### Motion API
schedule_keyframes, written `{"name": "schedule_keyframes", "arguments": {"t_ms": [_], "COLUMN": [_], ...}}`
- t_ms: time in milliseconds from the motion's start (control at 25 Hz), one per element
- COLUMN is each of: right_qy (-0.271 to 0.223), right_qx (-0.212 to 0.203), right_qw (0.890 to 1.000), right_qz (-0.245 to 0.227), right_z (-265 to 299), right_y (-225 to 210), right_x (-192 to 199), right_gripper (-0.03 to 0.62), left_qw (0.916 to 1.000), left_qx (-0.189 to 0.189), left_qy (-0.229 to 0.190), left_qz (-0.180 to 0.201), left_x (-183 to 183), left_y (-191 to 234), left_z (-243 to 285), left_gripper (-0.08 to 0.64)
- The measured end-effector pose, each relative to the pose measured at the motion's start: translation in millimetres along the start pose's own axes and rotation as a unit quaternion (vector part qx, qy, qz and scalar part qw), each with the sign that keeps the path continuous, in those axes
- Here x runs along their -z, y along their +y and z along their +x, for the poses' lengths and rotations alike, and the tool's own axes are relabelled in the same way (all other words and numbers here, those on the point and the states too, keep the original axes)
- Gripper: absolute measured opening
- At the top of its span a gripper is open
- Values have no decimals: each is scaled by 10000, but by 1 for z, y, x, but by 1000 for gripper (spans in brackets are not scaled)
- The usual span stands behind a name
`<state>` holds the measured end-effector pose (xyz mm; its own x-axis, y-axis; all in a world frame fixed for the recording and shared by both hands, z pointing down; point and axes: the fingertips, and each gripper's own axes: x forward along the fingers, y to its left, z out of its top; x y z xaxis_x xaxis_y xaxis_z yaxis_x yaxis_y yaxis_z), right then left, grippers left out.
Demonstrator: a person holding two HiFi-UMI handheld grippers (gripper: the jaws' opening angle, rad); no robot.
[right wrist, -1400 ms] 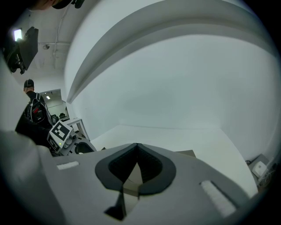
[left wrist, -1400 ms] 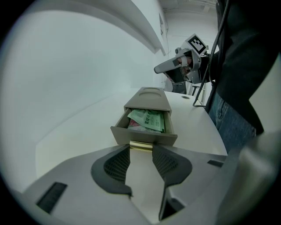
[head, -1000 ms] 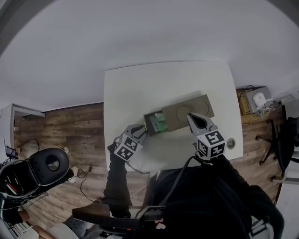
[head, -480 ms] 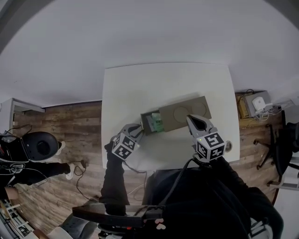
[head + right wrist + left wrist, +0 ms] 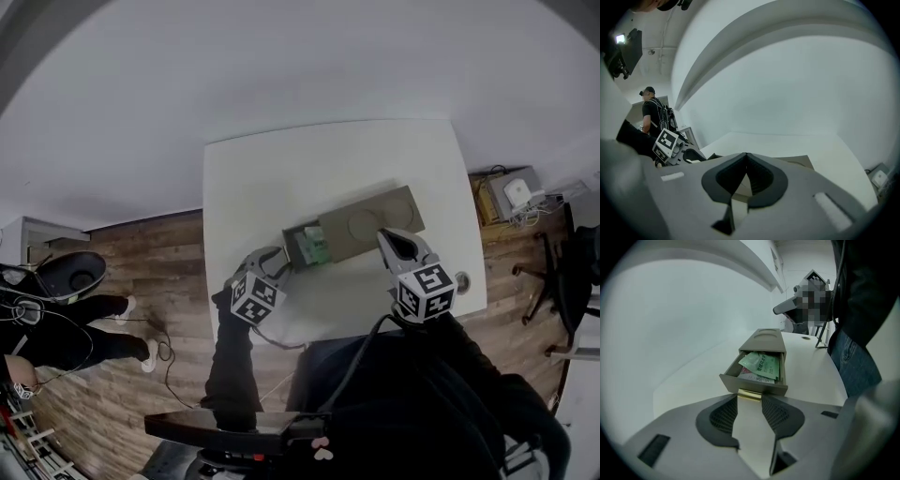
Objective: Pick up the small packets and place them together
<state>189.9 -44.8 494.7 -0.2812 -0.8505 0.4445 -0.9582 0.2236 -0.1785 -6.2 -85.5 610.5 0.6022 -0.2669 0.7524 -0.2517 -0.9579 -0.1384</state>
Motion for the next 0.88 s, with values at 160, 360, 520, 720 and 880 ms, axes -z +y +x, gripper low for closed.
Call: {"name": "schedule_keyframes", "arguments": {"t_ms": [160, 360, 520, 720, 880], "right_qy": [-29, -67, -97, -87, -63], "right_qx": [190, 435, 590, 694, 677], "right_qw": [9997, 9988, 9980, 9973, 9975], "right_qz": [138, 205, 190, 205, 164], "right_z": [4, 6, 6, 8, 16], "right_y": [7, 8, 8, 10, 23], "right_x": [2, -1, -3, -5, -6], "right_gripper": [2, 2, 2, 2, 2], "left_qw": [9986, 9918, 9862, 9849, 9854], "left_qx": [401, 963, 1291, 1351, 1333], "left_qy": [13, -39, -63, -204, -188], "left_qz": [354, 835, 1033, 1062, 1041], "left_x": [-2, -4, -4, -6, 3], "left_y": [2, 0, -2, -1, 5], "left_z": [3, 7, 10, 7, -1], "left_gripper": [164, 164, 164, 164, 164]}}
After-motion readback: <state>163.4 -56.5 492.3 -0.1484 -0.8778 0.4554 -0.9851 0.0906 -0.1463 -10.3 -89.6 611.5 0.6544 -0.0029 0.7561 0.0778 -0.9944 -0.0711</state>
